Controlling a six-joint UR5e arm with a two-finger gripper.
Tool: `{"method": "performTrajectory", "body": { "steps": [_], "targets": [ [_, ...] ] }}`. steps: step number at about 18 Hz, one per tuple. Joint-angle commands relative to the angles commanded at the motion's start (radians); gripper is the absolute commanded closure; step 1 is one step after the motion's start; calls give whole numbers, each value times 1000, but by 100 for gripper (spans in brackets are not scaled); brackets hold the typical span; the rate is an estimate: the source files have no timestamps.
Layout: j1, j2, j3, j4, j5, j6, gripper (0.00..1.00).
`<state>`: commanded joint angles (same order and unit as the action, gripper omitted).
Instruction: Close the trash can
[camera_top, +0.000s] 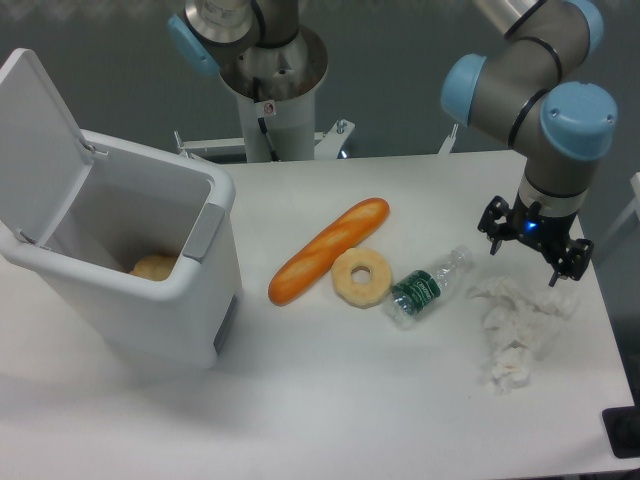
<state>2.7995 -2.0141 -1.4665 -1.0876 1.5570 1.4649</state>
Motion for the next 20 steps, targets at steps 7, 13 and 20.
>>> {"method": "performTrajectory", "body": {
  "steps": [7, 13, 20],
  "targets": [
    [-9, 8, -26, 2, 6, -8, 0],
    [-20, 55, -66, -2, 21, -81, 0],
    [-66, 195, -100, -5, 21, -210, 0]
  ]
}}
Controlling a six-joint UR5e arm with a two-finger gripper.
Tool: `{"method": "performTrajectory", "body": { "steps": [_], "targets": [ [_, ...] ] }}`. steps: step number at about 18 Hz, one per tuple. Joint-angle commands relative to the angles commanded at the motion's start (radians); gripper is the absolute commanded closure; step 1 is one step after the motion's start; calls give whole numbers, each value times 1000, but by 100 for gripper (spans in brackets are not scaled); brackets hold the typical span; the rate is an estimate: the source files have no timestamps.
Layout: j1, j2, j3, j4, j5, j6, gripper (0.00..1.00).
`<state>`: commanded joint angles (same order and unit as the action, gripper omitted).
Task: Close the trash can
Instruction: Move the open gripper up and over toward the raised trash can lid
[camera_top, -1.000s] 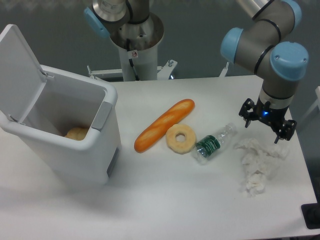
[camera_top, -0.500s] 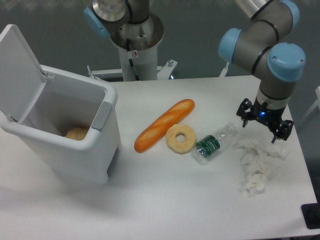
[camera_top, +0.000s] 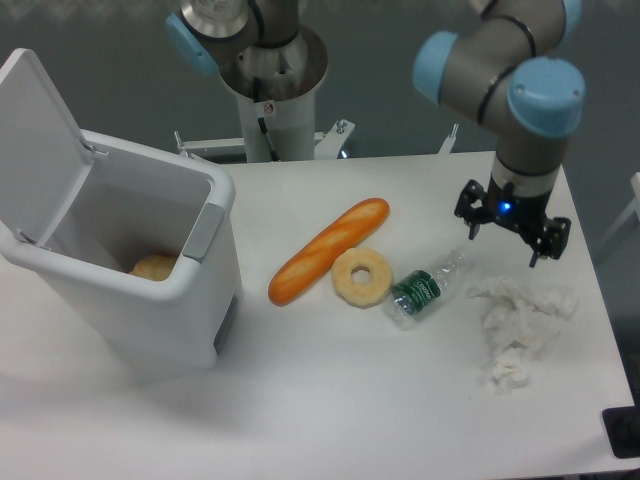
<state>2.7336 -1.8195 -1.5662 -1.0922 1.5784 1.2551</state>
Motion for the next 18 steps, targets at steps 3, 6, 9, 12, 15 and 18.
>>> {"method": "performTrajectory", "body": {
  "steps": [3, 6, 9, 12, 15, 18],
  "targets": [
    [-47, 41, -20, -11, 2, -92, 0],
    [-84, 116, -63, -11, -11, -153, 0],
    [-123, 189, -72, -18, -70, -250, 0],
    [-161, 239, -72, -31, -115, -354, 0],
    [-207, 278, -72, -37, -156, -456, 0],
    [-235, 311, -72, -74, -181, -508, 0]
  ]
}}
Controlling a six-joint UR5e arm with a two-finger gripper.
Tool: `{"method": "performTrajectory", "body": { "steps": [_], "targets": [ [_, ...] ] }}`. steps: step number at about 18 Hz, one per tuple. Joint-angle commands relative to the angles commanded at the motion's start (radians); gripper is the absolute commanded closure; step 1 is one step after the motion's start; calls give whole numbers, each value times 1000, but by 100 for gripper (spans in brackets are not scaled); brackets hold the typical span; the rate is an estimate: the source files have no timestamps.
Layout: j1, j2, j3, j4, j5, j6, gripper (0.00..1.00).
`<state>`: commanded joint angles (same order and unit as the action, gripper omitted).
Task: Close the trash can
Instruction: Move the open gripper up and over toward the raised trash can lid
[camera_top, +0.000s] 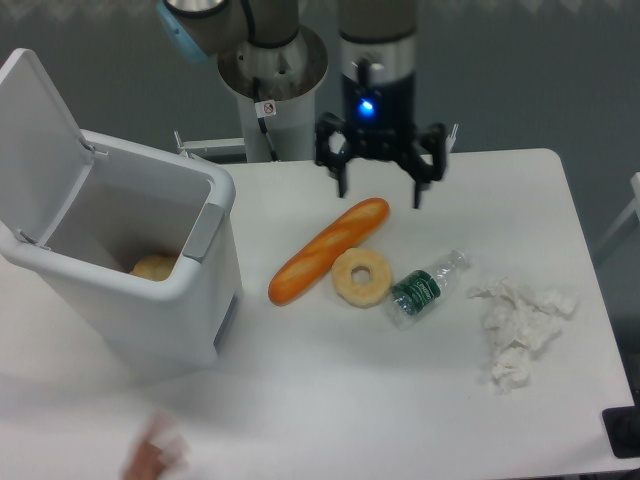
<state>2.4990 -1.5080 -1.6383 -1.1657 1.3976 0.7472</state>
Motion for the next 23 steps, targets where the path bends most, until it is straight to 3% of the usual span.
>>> {"method": "performTrajectory", "body": {
  "steps": [7, 14, 23],
  "targets": [
    [-91, 91, 0, -135, -80, -26, 0],
    [-179, 115, -2, -209, -157, -28, 0],
    [-264, 153, -5, -250, -187, -46, 0]
  ]
}}
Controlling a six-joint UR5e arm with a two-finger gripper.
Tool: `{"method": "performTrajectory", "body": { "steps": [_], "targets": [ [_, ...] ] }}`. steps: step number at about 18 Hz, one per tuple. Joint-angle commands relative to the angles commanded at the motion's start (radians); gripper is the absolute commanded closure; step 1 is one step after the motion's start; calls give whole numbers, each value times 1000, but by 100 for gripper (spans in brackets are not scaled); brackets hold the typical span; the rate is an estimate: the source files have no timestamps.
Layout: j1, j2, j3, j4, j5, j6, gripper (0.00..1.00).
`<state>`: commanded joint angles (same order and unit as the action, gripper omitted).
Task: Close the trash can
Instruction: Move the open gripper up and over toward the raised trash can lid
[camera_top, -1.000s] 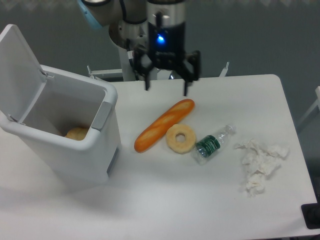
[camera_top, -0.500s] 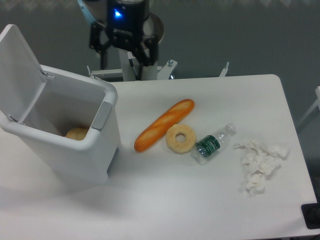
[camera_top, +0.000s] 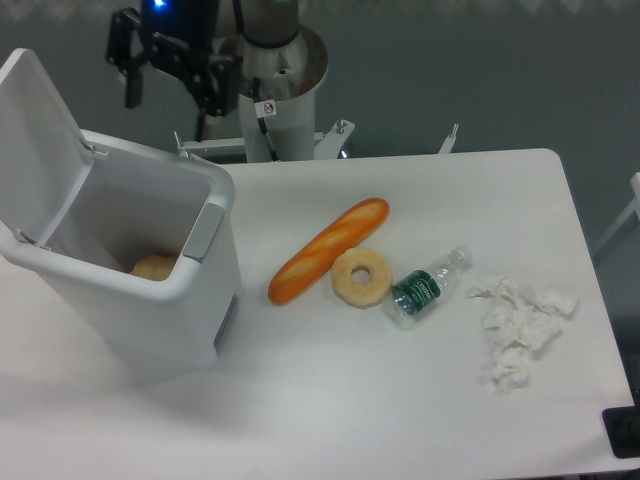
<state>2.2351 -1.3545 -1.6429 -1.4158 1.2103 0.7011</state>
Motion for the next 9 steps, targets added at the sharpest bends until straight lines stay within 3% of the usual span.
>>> {"method": "performTrajectory", "body": {
  "steps": [9],
  "targets": [
    [-63, 5, -3, -11, -44, -40, 0]
  ]
}}
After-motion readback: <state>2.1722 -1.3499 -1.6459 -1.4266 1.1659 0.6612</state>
